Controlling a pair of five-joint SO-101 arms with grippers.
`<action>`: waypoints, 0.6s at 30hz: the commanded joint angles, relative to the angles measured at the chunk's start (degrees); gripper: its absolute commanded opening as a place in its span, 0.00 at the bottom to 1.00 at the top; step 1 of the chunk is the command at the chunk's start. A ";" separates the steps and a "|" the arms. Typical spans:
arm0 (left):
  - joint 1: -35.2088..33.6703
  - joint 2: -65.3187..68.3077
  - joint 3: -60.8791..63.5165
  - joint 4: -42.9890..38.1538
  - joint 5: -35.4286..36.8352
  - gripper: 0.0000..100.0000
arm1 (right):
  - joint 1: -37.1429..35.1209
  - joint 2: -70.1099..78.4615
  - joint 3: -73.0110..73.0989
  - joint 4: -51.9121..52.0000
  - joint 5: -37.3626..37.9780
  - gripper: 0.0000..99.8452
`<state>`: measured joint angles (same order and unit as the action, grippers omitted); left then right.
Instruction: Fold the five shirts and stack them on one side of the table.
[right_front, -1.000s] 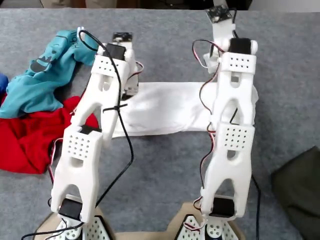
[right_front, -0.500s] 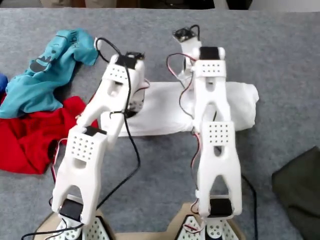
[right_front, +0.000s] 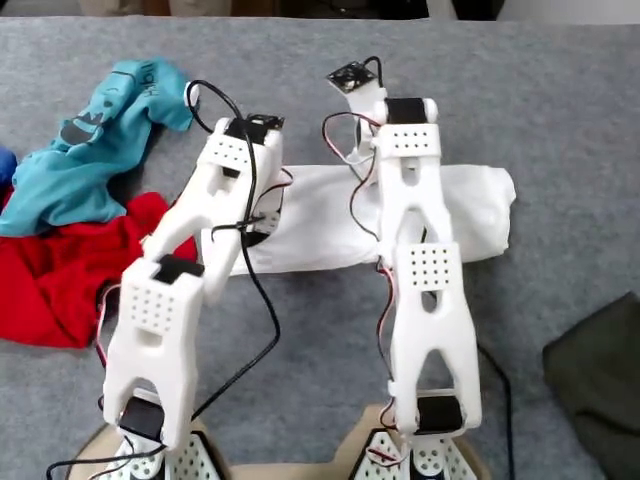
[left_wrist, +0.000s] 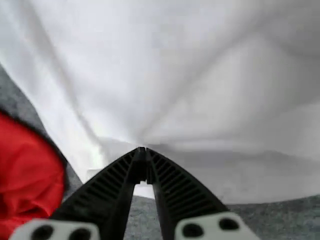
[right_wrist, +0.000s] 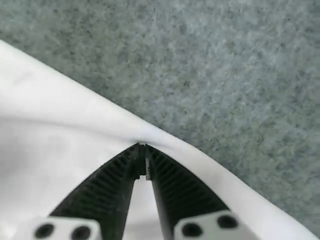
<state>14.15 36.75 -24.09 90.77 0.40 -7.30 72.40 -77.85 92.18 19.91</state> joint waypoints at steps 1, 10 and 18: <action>0.26 -8.92 9.23 -2.29 -0.70 0.02 | -0.57 -0.40 -2.33 -0.79 0.70 0.01; 0.79 -27.91 39.56 -15.82 -3.78 0.02 | -0.48 -0.40 -2.33 -0.79 0.62 0.01; -1.67 -37.14 46.33 -18.64 -4.48 0.02 | -0.48 -0.04 -2.77 -0.79 0.53 0.01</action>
<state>14.42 4.22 23.21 72.66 -4.09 -7.38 72.57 -77.85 92.18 20.26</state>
